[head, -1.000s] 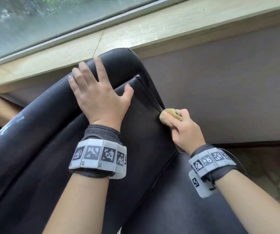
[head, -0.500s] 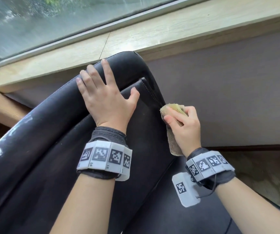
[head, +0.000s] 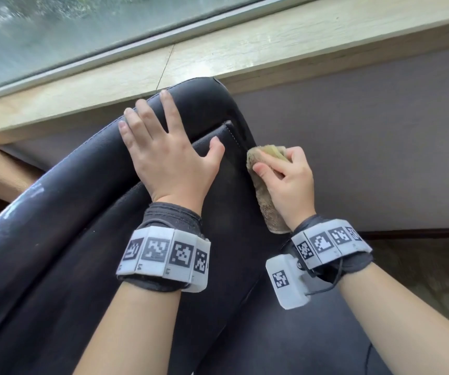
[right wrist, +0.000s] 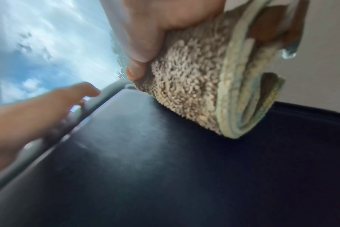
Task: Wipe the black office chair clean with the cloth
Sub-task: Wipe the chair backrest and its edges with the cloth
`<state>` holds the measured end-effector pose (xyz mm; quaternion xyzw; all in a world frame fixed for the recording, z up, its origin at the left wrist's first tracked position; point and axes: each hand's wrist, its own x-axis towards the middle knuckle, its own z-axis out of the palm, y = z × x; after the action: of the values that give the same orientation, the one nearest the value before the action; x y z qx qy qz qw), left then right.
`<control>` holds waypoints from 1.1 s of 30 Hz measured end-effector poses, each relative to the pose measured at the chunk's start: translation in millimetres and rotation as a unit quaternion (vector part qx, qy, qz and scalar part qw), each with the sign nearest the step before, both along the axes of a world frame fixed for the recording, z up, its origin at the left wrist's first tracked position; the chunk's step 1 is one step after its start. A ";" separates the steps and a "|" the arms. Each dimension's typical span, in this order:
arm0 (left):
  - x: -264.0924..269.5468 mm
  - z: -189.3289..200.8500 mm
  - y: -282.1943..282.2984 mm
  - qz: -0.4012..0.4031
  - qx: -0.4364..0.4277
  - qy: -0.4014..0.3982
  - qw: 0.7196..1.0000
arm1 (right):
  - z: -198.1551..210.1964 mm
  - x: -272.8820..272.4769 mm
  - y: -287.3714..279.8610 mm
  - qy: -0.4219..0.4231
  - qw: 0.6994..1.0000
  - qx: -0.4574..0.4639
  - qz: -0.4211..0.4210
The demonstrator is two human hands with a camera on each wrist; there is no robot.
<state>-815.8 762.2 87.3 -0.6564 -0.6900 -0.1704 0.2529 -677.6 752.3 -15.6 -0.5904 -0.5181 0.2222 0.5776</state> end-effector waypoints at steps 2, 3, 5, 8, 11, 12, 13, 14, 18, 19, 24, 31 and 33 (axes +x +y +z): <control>0.5 0.0 -0.1 -0.004 -0.001 -0.003 1.000 | 16.3 -6.3 9.6 0.028 0.999 0.039 0.004; 0.3 0.4 0.3 -0.004 -0.001 -0.005 1.000 | 22.8 -11.8 13.3 0.030 0.998 0.044 0.016; -0.9 1.9 0.9 -0.001 0.002 -0.007 1.000 | 24.7 -21.5 13.8 0.011 0.999 0.034 0.038; -3.4 1.9 1.1 0.000 -0.004 -0.008 1.000 | 3.0 -23.6 2.0 -0.049 0.998 0.023 0.035; -3.4 1.0 0.1 0.001 -0.011 0.002 1.000 | -13.8 -21.3 -8.1 -0.086 0.996 0.020 0.020; -2.9 0.5 0.0 0.002 -0.015 0.000 1.000 | -16.0 -21.6 -9.4 -0.102 0.994 0.024 0.014; -2.5 0.7 -0.2 0.003 -0.020 -0.003 1.000 | -17.6 -22.8 -9.9 -0.122 0.992 0.028 0.010; -2.0 1.1 -0.6 0.004 -0.023 -0.003 1.000 | -18.9 -24.0 -10.4 -0.144 0.989 0.034 0.007; -2.6 3.8 -2.4 0.007 -0.043 -0.001 0.999 | -22.5 -24.5 -10.0 -0.194 0.979 0.058 0.002; -2.4 4.3 -2.8 0.007 -0.046 -0.004 0.999 | -22.2 -24.7 -10.2 -0.185 0.981 0.063 0.007; -0.9 6.2 -3.7 0.005 -0.047 -0.011 0.999 | -16.9 -34.4 -10.2 -0.034 0.998 0.039 0.041; -5.0 4.9 -5.3 -0.010 -0.019 0.002 1.000 | 10.7 -33.1 -1.9 0.006 0.995 0.102 -0.008; -7.7 5.0 -4.7 -0.012 -0.013 0.013 1.000 | 17.2 -39.1 5.8 -0.007 0.996 0.091 0.007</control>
<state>-823.5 757.6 92.3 -0.6698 -0.6812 -0.1562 0.2511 -716.8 758.0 1.6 -0.5339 -0.5443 0.1738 0.6233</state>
